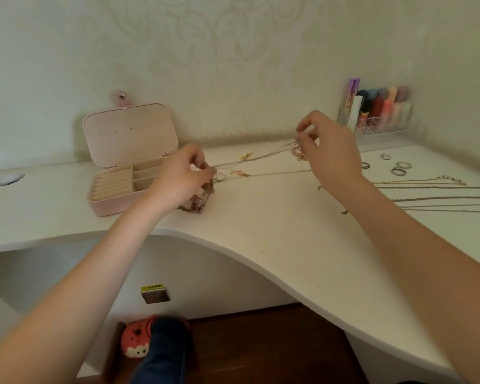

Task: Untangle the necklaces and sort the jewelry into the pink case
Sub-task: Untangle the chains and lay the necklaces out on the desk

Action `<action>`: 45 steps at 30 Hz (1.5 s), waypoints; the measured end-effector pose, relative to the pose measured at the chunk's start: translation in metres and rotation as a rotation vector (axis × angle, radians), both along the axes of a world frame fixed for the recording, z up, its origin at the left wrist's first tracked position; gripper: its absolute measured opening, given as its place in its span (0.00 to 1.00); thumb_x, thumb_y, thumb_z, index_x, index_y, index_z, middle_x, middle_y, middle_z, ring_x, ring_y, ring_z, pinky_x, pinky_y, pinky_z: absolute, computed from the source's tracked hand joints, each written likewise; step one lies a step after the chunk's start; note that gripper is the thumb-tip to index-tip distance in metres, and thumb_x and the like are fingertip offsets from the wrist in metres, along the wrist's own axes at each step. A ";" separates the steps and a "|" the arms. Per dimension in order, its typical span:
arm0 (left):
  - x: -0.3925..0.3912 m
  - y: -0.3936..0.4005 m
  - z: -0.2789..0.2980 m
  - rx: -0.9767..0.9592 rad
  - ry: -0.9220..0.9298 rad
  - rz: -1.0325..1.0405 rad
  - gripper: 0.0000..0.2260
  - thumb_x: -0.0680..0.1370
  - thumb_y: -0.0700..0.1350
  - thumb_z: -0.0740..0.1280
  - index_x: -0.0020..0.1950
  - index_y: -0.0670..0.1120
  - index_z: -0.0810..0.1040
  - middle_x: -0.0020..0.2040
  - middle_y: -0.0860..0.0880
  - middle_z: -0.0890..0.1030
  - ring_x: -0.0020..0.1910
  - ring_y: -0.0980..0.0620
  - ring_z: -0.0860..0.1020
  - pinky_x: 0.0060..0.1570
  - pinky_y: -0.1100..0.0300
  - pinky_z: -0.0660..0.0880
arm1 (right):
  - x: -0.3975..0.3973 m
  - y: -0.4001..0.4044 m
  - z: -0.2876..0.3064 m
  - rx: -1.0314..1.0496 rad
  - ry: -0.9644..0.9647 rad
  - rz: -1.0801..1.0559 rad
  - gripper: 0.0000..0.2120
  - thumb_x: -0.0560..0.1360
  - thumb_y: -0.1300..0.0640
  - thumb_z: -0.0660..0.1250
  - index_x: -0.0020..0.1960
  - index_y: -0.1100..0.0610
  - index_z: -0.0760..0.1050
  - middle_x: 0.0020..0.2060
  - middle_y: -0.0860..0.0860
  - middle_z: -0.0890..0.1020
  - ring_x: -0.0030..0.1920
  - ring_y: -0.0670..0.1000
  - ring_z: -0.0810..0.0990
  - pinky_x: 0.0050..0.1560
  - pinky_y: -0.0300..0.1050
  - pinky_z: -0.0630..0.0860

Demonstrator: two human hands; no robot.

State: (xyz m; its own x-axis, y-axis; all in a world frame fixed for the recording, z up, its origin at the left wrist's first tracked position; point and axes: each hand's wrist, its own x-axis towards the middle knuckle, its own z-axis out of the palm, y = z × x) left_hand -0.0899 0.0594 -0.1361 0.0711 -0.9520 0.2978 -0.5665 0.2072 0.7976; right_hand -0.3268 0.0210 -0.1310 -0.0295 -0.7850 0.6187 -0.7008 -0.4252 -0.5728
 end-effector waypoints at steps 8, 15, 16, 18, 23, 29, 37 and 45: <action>0.011 0.007 -0.003 0.057 -0.047 -0.026 0.14 0.76 0.52 0.66 0.34 0.48 0.78 0.31 0.43 0.68 0.28 0.50 0.65 0.33 0.58 0.60 | 0.004 -0.003 -0.006 0.016 0.190 -0.064 0.06 0.79 0.53 0.60 0.54 0.53 0.72 0.41 0.50 0.81 0.43 0.55 0.77 0.39 0.46 0.71; 0.028 0.021 0.005 0.199 0.038 -0.032 0.14 0.75 0.55 0.67 0.31 0.52 0.78 0.17 0.56 0.60 0.19 0.58 0.57 0.23 0.67 0.53 | -0.016 -0.008 -0.010 0.076 0.094 -0.177 0.06 0.79 0.53 0.61 0.53 0.54 0.74 0.42 0.54 0.81 0.42 0.55 0.77 0.41 0.50 0.75; 0.030 0.022 0.006 0.208 0.027 -0.038 0.12 0.74 0.55 0.67 0.34 0.50 0.80 0.17 0.55 0.60 0.20 0.58 0.57 0.25 0.65 0.53 | -0.016 -0.008 -0.010 0.079 0.090 -0.178 0.06 0.79 0.53 0.62 0.53 0.54 0.74 0.42 0.54 0.81 0.42 0.55 0.77 0.42 0.49 0.74; 0.035 0.025 0.008 0.216 -0.025 -0.061 0.10 0.72 0.53 0.70 0.35 0.48 0.82 0.20 0.54 0.67 0.23 0.57 0.62 0.26 0.64 0.56 | -0.014 -0.008 -0.010 0.077 0.096 -0.177 0.06 0.79 0.53 0.62 0.53 0.54 0.74 0.43 0.54 0.81 0.42 0.53 0.75 0.42 0.49 0.74; 0.044 0.032 0.017 0.174 -0.233 -0.091 0.06 0.69 0.45 0.75 0.45 0.49 0.85 0.39 0.54 0.84 0.39 0.60 0.76 0.35 0.79 0.68 | -0.013 -0.008 -0.010 0.063 0.117 -0.177 0.07 0.79 0.53 0.61 0.54 0.53 0.74 0.43 0.53 0.81 0.43 0.51 0.71 0.41 0.48 0.71; 0.039 0.030 0.024 0.032 -0.047 -0.132 0.09 0.79 0.38 0.62 0.51 0.47 0.80 0.26 0.62 0.76 0.25 0.65 0.70 0.28 0.75 0.65 | 0.006 -0.002 -0.004 0.158 -0.264 0.247 0.04 0.77 0.57 0.65 0.51 0.57 0.74 0.38 0.52 0.83 0.35 0.45 0.80 0.35 0.38 0.76; 0.031 0.033 0.036 -0.076 0.200 -0.119 0.08 0.78 0.39 0.66 0.48 0.51 0.81 0.36 0.54 0.82 0.24 0.56 0.70 0.21 0.68 0.62 | 0.040 0.012 -0.016 0.311 0.033 0.487 0.06 0.74 0.51 0.69 0.49 0.52 0.81 0.44 0.44 0.83 0.44 0.45 0.79 0.43 0.34 0.71; 0.000 0.032 0.036 -0.059 0.257 -0.254 0.05 0.75 0.38 0.68 0.49 0.46 0.80 0.39 0.52 0.83 0.26 0.58 0.73 0.19 0.67 0.63 | 0.081 0.044 -0.007 0.501 -0.168 0.782 0.11 0.77 0.53 0.66 0.57 0.54 0.75 0.49 0.43 0.80 0.47 0.44 0.81 0.46 0.35 0.75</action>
State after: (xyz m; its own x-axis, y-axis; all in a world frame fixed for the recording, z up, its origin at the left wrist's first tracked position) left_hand -0.0901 0.0915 -0.1003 -0.0861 -0.9304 0.3562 -0.2736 0.3659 0.8895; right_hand -0.2462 0.0648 -0.1384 0.5599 -0.7932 0.2393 -0.2126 -0.4167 -0.8838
